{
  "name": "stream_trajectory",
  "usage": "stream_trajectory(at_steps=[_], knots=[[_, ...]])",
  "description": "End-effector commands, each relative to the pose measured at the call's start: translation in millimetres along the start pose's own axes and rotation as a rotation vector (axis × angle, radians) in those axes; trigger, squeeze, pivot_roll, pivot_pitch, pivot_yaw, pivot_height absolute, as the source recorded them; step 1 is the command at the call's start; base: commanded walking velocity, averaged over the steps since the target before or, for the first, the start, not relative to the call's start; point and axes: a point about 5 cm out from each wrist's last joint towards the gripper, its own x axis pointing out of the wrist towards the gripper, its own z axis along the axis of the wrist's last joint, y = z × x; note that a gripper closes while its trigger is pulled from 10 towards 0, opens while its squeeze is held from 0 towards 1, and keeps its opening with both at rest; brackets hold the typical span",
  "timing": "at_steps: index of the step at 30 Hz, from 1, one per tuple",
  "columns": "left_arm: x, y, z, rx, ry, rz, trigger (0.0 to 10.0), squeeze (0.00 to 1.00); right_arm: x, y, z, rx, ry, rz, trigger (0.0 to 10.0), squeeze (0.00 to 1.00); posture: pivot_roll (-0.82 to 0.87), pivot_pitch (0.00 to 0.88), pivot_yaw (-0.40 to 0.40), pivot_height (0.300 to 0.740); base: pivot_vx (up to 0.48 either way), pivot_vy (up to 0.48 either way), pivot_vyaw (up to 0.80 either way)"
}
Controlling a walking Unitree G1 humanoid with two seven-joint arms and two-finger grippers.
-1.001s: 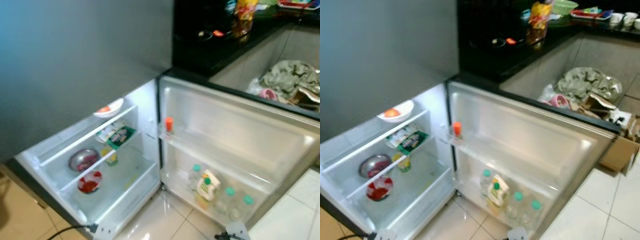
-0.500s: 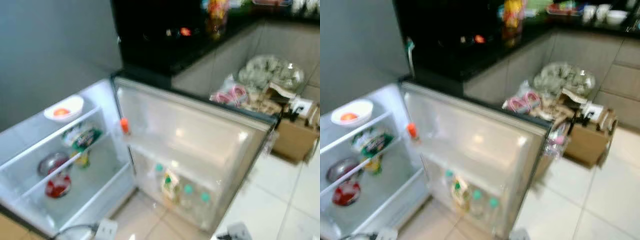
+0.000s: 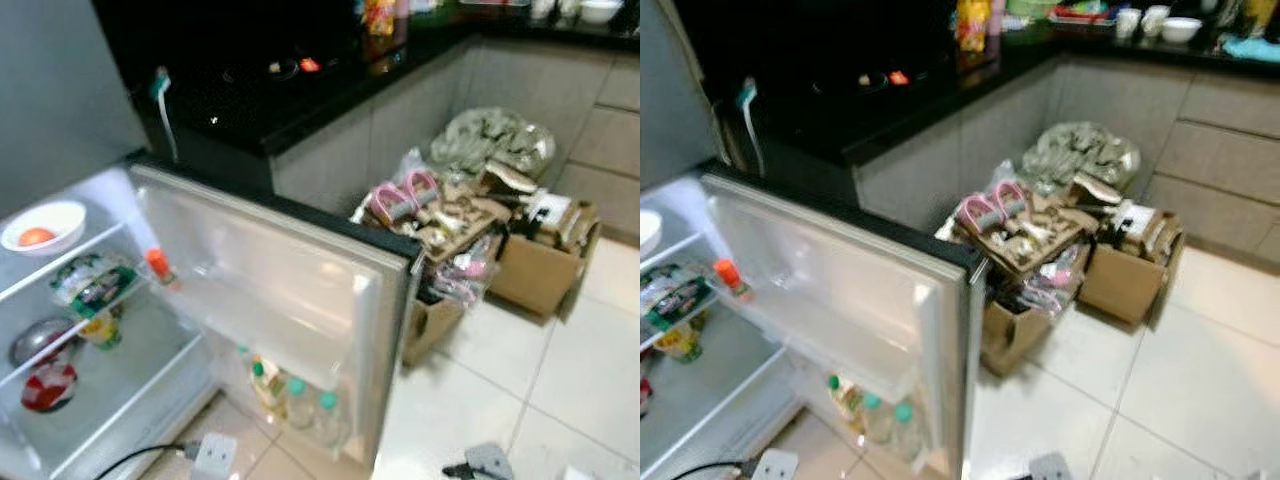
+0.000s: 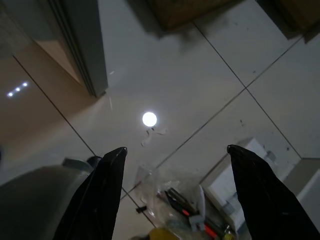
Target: Restocking fridge
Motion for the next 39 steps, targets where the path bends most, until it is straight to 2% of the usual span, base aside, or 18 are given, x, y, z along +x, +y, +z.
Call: stream_trajectory(at_steps=[1,5,10,13,16,31,39], knots=[[-3.2,2.8,-10.2,-0.001,0.034,0.009,10.0,0.0,-2.2,7.2,-3.8,0.014,0.015,0.016,10.0,0.0,-0.1,0.117,0.024,0.74,0.0,0.0,0.0],[-3.3,3.3,-10.4,0.0,0.035,0.014,10.0,0.0,-0.9,8.4,2.0,0.004,-0.022,0.039,10.0,0.0,-0.1,0.121,0.026,0.74,0.0,0.0,0.0],[-3.7,4.6,-11.5,0.001,0.038,0.019,10.0,0.0,1.4,7.8,13.3,-0.052,-0.093,0.086,10.0,0.0,-0.1,0.124,0.027,0.74,0.0,0.0,0.0],[-4.5,5.5,-13.6,-0.009,0.045,0.022,10.0,0.0,7.5,-4.2,30.0,-0.051,-0.155,0.069,10.0,0.0,-0.1,0.122,0.026,0.74,0.0,0.0,0.0],[-4.7,5.4,-14.2,-0.013,0.045,0.022,10.0,0.0,9.2,-7.1,33.5,-0.045,-0.163,0.06,10.0,0.0,-0.1,0.122,0.025,0.74,0.0,0.0,0.0],[-4.4,5.6,-13.3,-0.018,0.042,0.019,10.0,0.0,6.0,0.9,26.4,-0.036,-0.143,0.08,10.0,0.0,-0.1,0.116,0.026,0.74,0.0,0.0,0.0],[-4.1,5.3,-13.4,-0.028,0.049,0.021,10.0,0.0,5.7,-2.8,24.3,-0.033,-0.131,0.071,10.0,0.0,-0.1,0.119,0.027,0.74,-0.323,0.0,0.0]])
